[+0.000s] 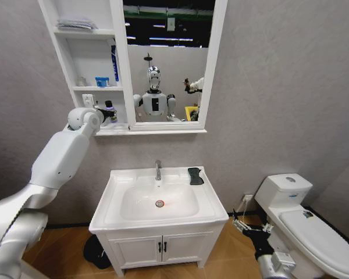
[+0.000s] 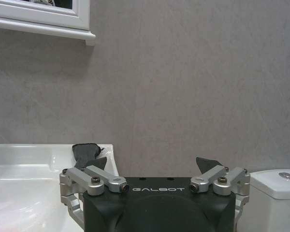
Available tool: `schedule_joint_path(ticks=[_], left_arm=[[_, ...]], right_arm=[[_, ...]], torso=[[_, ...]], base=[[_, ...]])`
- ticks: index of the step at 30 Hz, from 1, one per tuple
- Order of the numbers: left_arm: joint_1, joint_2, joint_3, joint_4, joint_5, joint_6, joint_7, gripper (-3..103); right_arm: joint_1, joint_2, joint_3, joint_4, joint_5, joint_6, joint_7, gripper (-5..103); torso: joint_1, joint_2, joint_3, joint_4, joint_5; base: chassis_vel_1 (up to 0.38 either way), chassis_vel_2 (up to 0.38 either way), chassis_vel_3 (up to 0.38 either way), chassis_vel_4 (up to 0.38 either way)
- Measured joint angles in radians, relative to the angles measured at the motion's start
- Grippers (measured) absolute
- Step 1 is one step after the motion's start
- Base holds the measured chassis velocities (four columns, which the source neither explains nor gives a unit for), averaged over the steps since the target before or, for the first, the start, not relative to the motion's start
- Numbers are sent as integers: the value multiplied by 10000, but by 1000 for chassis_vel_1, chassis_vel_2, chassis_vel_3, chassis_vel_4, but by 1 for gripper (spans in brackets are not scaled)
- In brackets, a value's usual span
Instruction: Move facial cleanser and shampoo from washbasin to cabinet, then wipe washbasin with towel.
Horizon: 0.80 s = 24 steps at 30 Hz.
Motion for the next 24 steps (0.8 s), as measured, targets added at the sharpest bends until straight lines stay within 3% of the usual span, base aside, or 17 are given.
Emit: schedule_joint_path(ticks=[9,14,15,18,19,21,23,24], left_arm=[[-120,-327,119,877,574,-416,78,40],[-9,-437,62,1108,891,-769,72,60],[-9,-437,62,1108,891,-769,72,60],[136,-445,-70,1005,906,-867,35,78],[136,-445,-70,1005,906,-867,35,78],[269,-416,-172,865,904,-966,-94,89],[368,-385,-254,749,877,-1055,-207,89],[505,-325,-338,504,792,-1135,-321,97]], right_arm=[[128,-60,-34,-253,-53,67,0,100],[198,-61,-41,-359,-264,296,-62,100],[198,-61,-41,-359,-264,296,-62,100],[222,-63,-56,-373,-288,309,-88,100],[222,-63,-56,-373,-288,309,-88,100],[250,-60,-78,-415,-293,323,-88,100],[254,-51,-87,-428,-295,329,-88,100],[241,-43,-95,-430,-295,331,-88,100]], torso=[[0,0,0,1,1],[0,0,0,0,0],[0,0,0,0,0],[0,0,0,0,0],[0,0,0,0,0],[0,0,0,0,0],[0,0,0,0,0],[0,0,0,1,-1]], base=[[0,0,0,0],[0,0,0,0],[0,0,0,0],[0,0,0,0],[0,0,0,0],[0,0,0,0],[0,0,0,0],[0,0,0,0]])
